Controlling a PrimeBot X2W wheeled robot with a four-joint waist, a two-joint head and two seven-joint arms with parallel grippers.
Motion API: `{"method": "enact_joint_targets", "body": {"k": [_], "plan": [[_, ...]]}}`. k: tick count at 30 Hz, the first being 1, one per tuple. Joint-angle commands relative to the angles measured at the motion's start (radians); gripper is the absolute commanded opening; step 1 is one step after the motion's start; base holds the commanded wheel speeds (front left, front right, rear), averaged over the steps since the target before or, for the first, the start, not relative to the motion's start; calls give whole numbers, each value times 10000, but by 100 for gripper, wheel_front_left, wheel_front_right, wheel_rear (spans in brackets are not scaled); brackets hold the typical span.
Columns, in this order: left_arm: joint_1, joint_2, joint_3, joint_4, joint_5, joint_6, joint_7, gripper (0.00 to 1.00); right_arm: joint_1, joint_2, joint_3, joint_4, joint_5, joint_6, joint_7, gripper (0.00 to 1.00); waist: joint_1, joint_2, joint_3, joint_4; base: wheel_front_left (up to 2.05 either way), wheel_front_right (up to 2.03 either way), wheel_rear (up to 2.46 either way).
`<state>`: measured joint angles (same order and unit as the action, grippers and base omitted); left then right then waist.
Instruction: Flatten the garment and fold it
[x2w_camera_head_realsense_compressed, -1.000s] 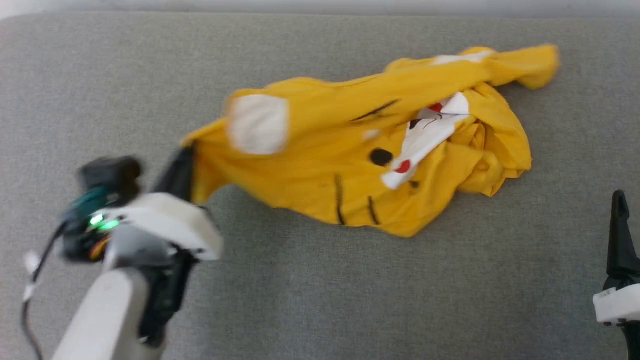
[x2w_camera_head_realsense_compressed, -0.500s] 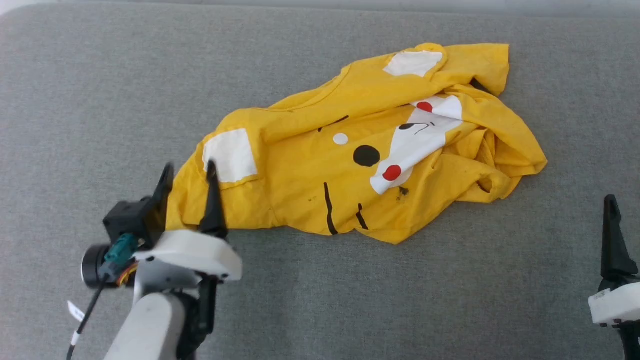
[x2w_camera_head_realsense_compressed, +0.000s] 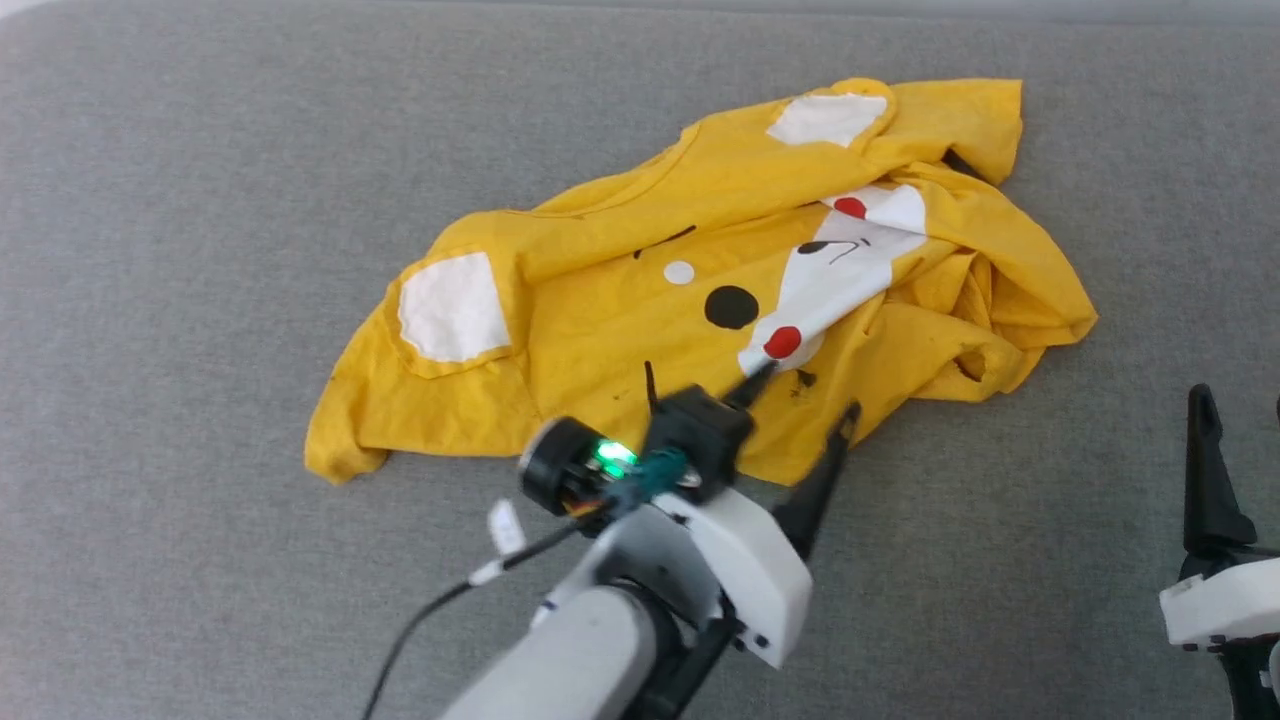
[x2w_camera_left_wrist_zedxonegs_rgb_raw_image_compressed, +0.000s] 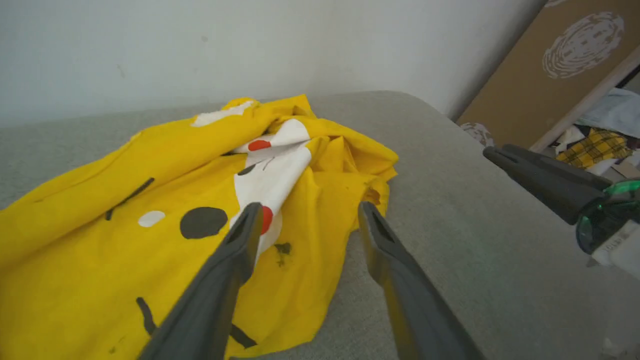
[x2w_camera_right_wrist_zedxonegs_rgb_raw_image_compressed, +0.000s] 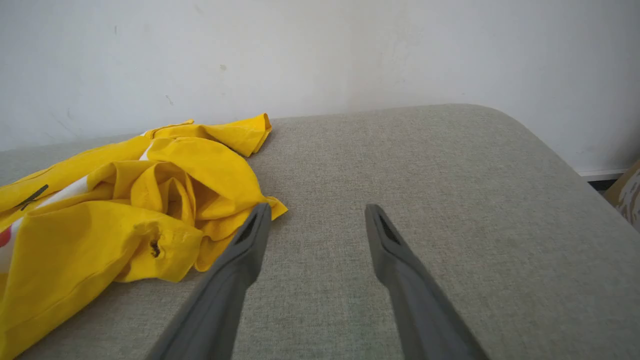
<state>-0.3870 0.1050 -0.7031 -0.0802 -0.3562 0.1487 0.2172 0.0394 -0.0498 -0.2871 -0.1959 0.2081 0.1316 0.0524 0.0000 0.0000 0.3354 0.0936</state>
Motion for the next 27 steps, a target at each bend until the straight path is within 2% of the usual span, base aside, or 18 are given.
{"method": "enact_joint_targets", "body": {"k": [1, 5, 10, 11, 12, 18, 22, 25, 27], "plan": [[-207, -83, -137, 240, 18, -103, 56, 100, -154, -5, -11, -20, -17, -9, 7, 100, 0, 0, 222, -225, 0, 0, 0], [-573, -315, -498, 1459, -50, -223, 31, 100, -244, -5, 10, 41, 2, -9, -33, 100, 0, 0, 570, -554, 0, 0, 0], [-1155, -431, -485, 3073, 25, -40, -328, 100, -381, -5, 81, 135, 26, -9, -132, 100, 0, 0, 863, -837, 0, 0, 0], [-1254, -449, -529, 3352, 4, -63, -358, 86, -409, -5, 94, 157, 23, -9, -148, 100, 0, 0, 891, -869, 0, 0, 0], [-1335, -467, -596, 3556, -52, -134, -408, 0, -433, -5, 97, 180, 19, -9, -162, 100, 0, 0, 905, -891, 0, 0, 0], [-1486, -531, -996, 3686, -703, -589, -698, 0, -419, -5, 30, 320, -45, -9, -201, 100, 0, 0, 577, -665, 0, 0, 0], [-1088, -494, -1650, 2668, -1856, -1882, -46, 0, -341, -5, -5, 316, -151, -9, -164, 100, 0, 0, 51, -282, 0, 0, 0], [-446, 205, -2129, 1734, -2502, -2286, 1095, 0, -216, -5, -16, 258, -190, -9, -70, 100, 0, 0, -265, 54, 0, 0, 0], [152, 950, -2265, 1117, -2720, -2161, 1788, 0, -104, -5, -3, 200, -175, -9, 11, 100, 0, 0, -403, 272, 0, 0, 0]]}}
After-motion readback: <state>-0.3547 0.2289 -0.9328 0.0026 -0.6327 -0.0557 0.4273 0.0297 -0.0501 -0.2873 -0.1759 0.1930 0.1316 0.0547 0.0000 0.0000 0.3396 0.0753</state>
